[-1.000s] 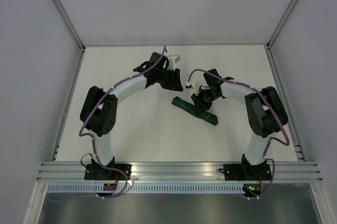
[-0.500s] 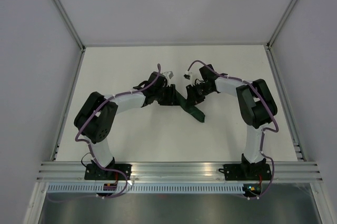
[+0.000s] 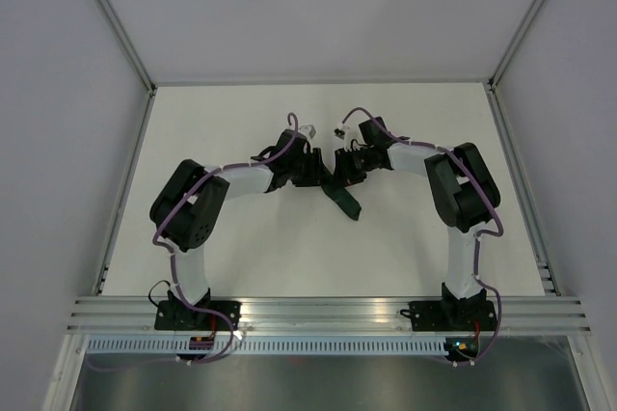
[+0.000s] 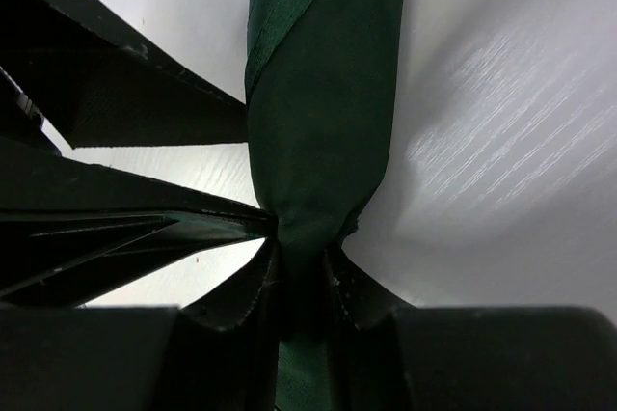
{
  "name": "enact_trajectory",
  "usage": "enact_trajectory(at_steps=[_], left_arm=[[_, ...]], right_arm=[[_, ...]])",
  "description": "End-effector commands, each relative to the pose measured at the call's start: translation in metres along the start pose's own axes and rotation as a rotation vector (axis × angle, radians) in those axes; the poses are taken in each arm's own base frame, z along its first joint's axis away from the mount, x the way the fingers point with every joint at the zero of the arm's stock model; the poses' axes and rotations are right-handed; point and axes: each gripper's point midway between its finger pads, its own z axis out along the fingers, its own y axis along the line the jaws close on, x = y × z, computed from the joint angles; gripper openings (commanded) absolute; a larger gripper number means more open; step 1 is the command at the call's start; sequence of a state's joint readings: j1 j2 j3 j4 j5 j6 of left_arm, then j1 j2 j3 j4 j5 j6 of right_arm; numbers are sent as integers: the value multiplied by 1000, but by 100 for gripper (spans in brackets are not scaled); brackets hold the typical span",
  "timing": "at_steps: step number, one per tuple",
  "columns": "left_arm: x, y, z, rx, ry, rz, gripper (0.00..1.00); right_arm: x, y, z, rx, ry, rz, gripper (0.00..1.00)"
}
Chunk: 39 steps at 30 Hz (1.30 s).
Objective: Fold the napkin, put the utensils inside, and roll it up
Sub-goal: Roll the napkin with the utensil
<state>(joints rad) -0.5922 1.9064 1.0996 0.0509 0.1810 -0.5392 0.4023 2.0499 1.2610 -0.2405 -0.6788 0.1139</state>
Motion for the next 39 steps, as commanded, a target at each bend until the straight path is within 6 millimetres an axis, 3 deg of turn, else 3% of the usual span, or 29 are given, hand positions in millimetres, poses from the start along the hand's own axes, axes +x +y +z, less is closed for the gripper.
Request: enact_trajectory(at_steps=[1, 5, 8, 15, 25, 31, 39], left_arm=[[-23, 0, 7, -23, -57, -15, 49], [-29, 3, 11, -45, -58, -4, 49], [-31, 6, 15, -55, -46, 3, 49], [-29, 16, 25, -102, 12, 31, 49], [-35, 16, 38, -117, 59, 68, 49], [-35, 19, 41, -125, 79, 80, 49], [-33, 19, 46, -120, 103, 93, 49]], right_arm=[[22, -30, 21, 113, 54, 82, 25], [20, -25, 24, 81, 47, 114, 26], [20, -19, 26, 54, 53, 129, 35], [17, -9, 24, 16, 58, 153, 35], [12, 6, 19, -28, 60, 195, 37], [5, 8, 13, -24, 52, 185, 46], [-2, 13, 6, -25, 41, 179, 49]])
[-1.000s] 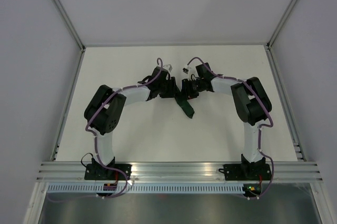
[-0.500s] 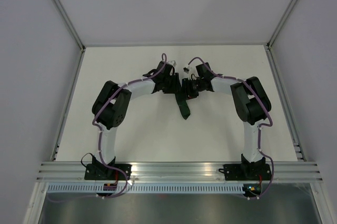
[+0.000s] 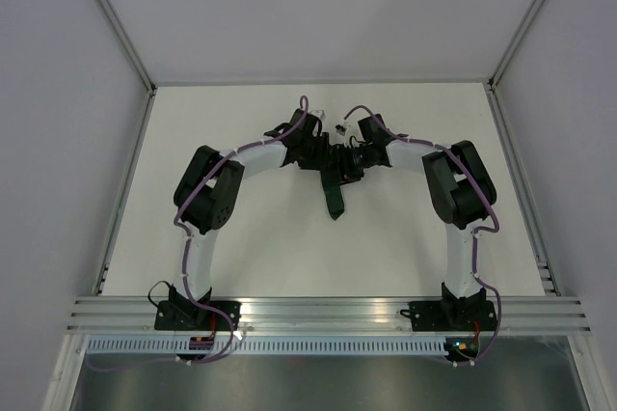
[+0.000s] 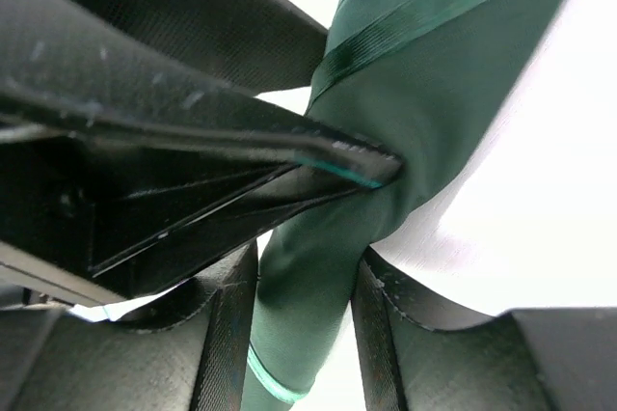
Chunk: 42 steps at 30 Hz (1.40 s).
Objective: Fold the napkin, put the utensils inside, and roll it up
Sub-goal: Roll the napkin with the utensil
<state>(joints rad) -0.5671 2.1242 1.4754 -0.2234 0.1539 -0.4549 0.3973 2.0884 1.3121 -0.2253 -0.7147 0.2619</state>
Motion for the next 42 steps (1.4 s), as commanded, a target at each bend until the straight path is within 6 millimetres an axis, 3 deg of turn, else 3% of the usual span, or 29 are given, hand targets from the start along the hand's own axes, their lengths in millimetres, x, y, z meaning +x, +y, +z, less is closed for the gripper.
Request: enact_trajectory(at_steps=[1, 24, 35, 42], left_arm=[[5, 9, 13, -29, 31, 44, 49], [4, 6, 19, -14, 48, 47, 49], [-20, -21, -2, 91, -47, 77, 49], [-29, -27, -14, 114, -108, 84, 51]], right_arm=[[11, 5, 0, 13, 54, 46, 49], [-7, 6, -27, 26, 18, 40, 62], [-9, 5, -37, 29, 11, 22, 64], [-10, 5, -39, 17, 11, 12, 65]])
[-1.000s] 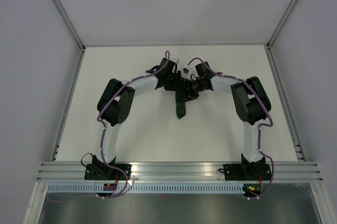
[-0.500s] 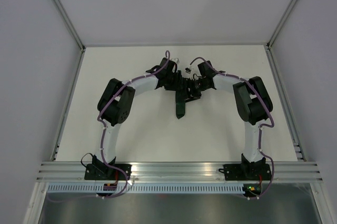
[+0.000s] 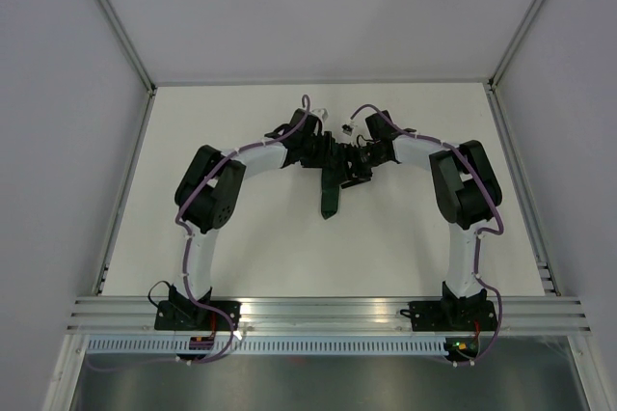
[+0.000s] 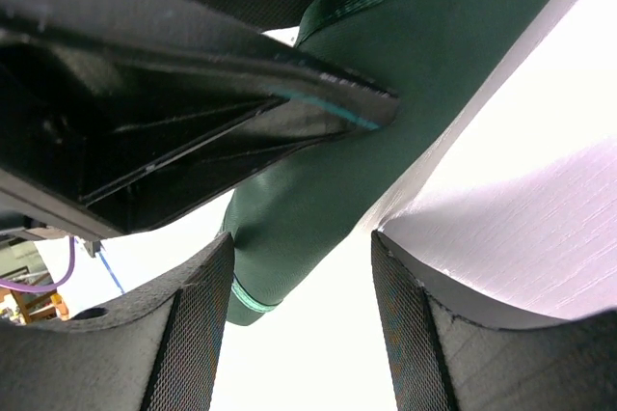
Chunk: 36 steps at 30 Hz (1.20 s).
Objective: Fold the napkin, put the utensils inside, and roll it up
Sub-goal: Roll the napkin with the utensil
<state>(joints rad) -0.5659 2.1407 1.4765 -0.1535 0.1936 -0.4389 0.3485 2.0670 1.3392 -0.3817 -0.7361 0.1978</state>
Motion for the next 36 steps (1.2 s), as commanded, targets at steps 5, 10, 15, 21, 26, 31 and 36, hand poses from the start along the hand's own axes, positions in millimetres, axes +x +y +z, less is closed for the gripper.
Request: enact_trajectory(at_steps=[5, 10, 15, 21, 26, 31, 36], left_arm=[[-26, -18, -23, 45, -93, 64, 53], [-32, -20, -29, 44, -122, 72, 56], [-39, -24, -34, 51, -142, 84, 57], [-54, -29, -50, 49, -173, 116, 58], [-75, -33, -71, 56, -214, 126, 59], [-88, -38, -112, 53, -244, 128, 59], [-88, -56, -180, 87, -285, 154, 59]], right_arm=[[-17, 12, -16, 3, -37, -35, 65], [-19, 11, -19, 8, -39, -45, 65], [-20, 11, -22, 6, -37, -51, 66], [-27, 16, -31, 8, -63, -77, 67], [-36, 26, -45, -1, -93, -102, 68], [-46, 37, -77, -4, -147, -142, 69], [-67, 46, -150, 78, -312, -180, 70]])
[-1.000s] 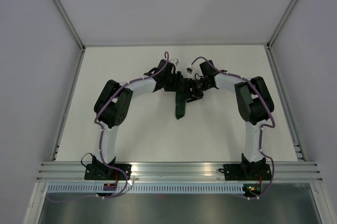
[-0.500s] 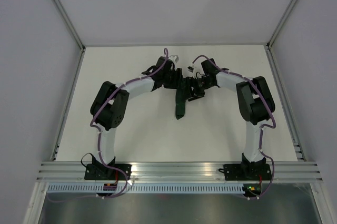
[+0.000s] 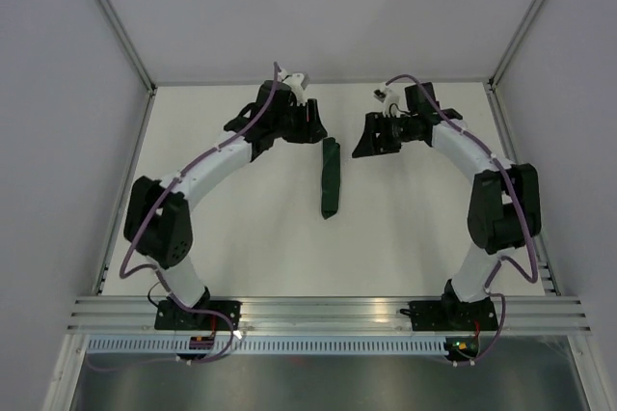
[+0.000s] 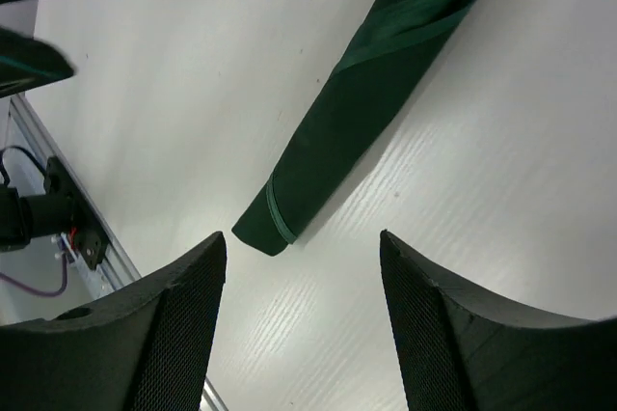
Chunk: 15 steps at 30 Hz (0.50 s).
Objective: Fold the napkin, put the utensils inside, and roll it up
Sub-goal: Roll the napkin with the utensil
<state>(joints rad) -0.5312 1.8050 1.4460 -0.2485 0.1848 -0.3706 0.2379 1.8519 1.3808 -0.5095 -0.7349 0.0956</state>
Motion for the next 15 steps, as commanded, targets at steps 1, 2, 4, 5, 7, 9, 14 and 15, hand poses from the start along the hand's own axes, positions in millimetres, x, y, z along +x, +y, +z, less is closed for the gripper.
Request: enact_trajectory(at_steps=[1, 2, 4, 5, 7, 9, 14, 15], left_arm=[[-18, -21, -63, 40, -58, 69, 59], [-22, -28, -86, 55, -81, 76, 59], [-9, -26, -103, 53, -66, 78, 59], [-2, -26, -112, 53, -58, 78, 59], [4, -29, -139, 64, -88, 86, 60], [7, -33, -164, 73, -118, 94, 60], [35, -20, -193, 34, -138, 97, 60], [40, -19, -197, 35, -141, 99, 61]], right_arm=[[-41, 18, -68, 60, -170, -64, 71], [-46, 20, -90, 79, -210, -62, 71], [-49, 21, -112, 107, -246, -81, 72], [-46, 21, -131, 138, -266, -78, 72], [-39, 14, -144, 198, -271, -106, 72], [-27, 14, -158, 233, -298, -103, 72], [-13, 17, -196, 361, -434, -191, 74], [-13, 17, -199, 381, -452, -204, 77]])
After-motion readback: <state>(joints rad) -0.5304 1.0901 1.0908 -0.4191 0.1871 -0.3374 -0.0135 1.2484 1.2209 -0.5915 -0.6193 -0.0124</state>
